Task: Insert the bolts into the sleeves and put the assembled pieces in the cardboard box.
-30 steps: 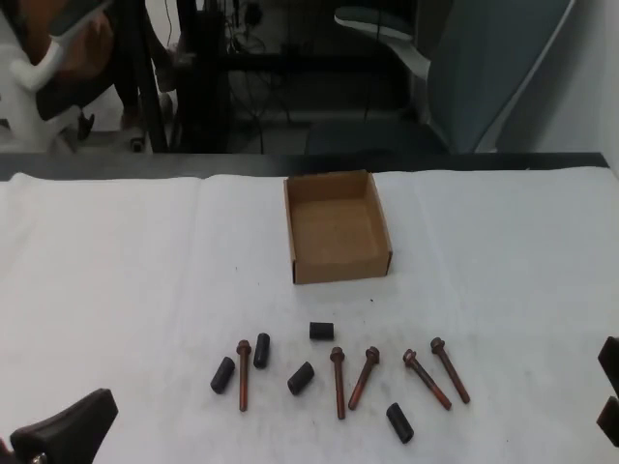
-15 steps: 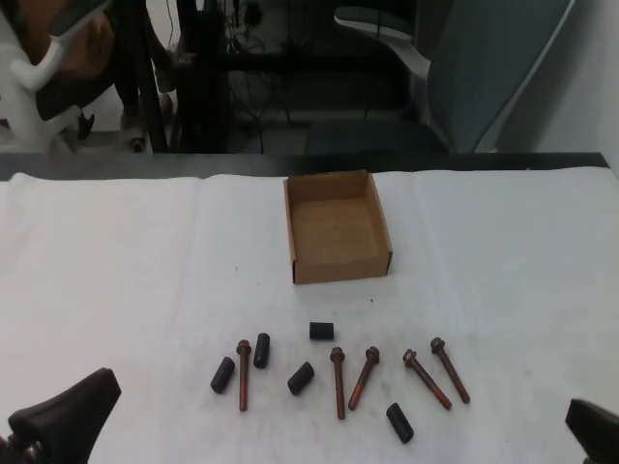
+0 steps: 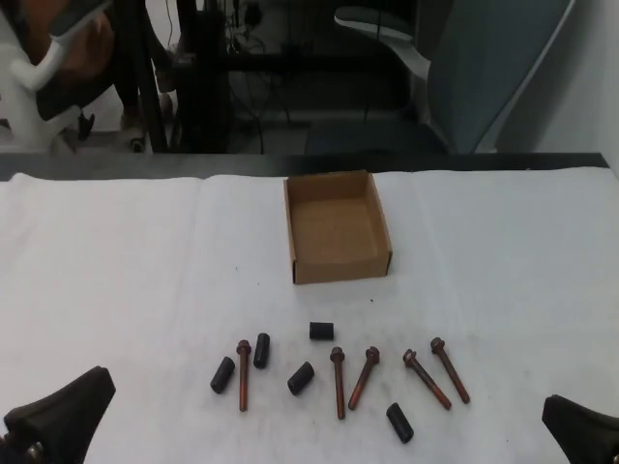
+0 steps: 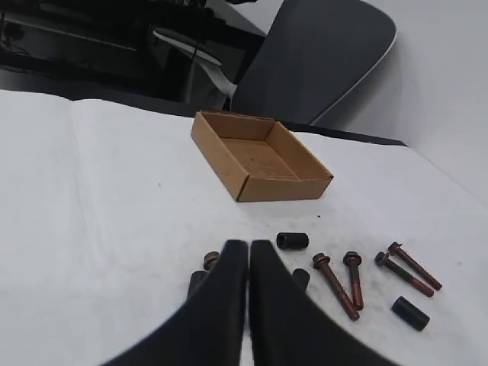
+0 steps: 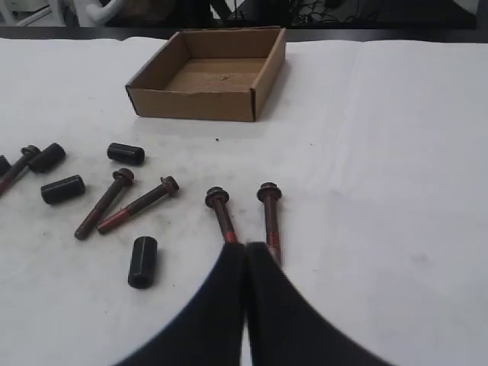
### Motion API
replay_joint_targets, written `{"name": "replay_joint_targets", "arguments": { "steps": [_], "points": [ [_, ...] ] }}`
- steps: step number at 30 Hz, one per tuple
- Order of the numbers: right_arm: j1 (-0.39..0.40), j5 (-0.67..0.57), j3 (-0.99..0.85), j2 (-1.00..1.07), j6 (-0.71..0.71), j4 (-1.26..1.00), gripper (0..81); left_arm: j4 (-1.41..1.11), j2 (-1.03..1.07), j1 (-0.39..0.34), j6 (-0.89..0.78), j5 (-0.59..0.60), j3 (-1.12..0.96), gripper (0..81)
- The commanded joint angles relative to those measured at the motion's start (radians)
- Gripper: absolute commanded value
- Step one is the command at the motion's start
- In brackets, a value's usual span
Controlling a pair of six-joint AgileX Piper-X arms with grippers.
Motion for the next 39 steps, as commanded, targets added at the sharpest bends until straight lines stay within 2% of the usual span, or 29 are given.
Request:
{"name": "replay_joint_targets", "arguments": {
  "steps": [1,3,5,7,8,10,11,14,16,22,24,27,28,31,35,39],
  "points": [
    [0.004,0.014,0.004,0.003,0.013,-0.012,0.4,0.0,0.0,0.0,0.013,-0.009,-0.01,0.1],
    [0.004,-0.009,0.004,0.003,0.071,-0.016,0.4,0.0,0.0,-0.001,0.013,-0.015,-0.01,8.7],
    [0.004,-0.061,0.004,0.003,0.119,-0.023,4.1,-0.013,0.0,-0.006,0.013,-0.015,-0.01,25.5],
    [0.004,-0.082,-0.007,0.003,0.161,-0.016,20.4,-0.013,0.0,-0.023,0.005,-0.032,-0.01,42.0],
    [0.004,-0.083,-0.015,0.006,0.18,-0.006,31.9,-0.006,0.0,-0.035,0.0,-0.047,-0.01,45.4],
    [0.004,-0.055,-0.038,0.023,0.202,0.016,50.5,0.025,0.0,-0.065,0.004,-0.07,-0.01,45.5],
    [0.004,-0.028,-0.053,0.042,0.209,0.038,53.6,0.039,0.0,-0.086,0.005,-0.089,-0.01,45.5],
    [0.004,0.041,-0.127,0.131,0.206,0.093,47.5,0.09,0.052,-0.155,0.004,-0.158,-0.016,45.5],
    [0.004,0.039,-0.178,0.226,0.208,0.093,42.7,0.091,0.112,-0.212,0.004,-0.198,-0.035,45.5],
    [0.004,0.007,-0.376,0.593,0.135,0.1,45.4,0.086,0.427,-0.371,0.018,-0.314,-0.196,46.9],
    [0.004,-0.002,-0.452,0.719,0.094,0.114,45.4,0.083,0.573,-0.409,0.032,-0.314,-0.287,54.6],
    [0.004,-0.005,-0.56,0.909,0.031,0.154,45.6,0.087,0.798,-0.422,0.079,-0.334,-0.427,65.2],
    [0.004,-0.008,-0.597,0.969,0.016,0.161,45.6,0.091,0.882,-0.422,0.109,-0.343,-0.474,66.4],
    [0.004,-0.009,-0.697,1.132,-0.041,0.168,45.6,0.147,1.116,-0.417,0.177,-0.362,-0.608,66.4],
    [0.004,-0.008,-0.843,1.317,-0.146,0.254,45.6,0.365,1.411,-0.417,0.227,-0.392,-0.794,66.2],
    [0.006,-0.008,-0.946,1.459,-0.193,0.322,45.6,0.466,1.59,-0.419,0.306,-0.44,-0.92,66.2]
  ]
}}
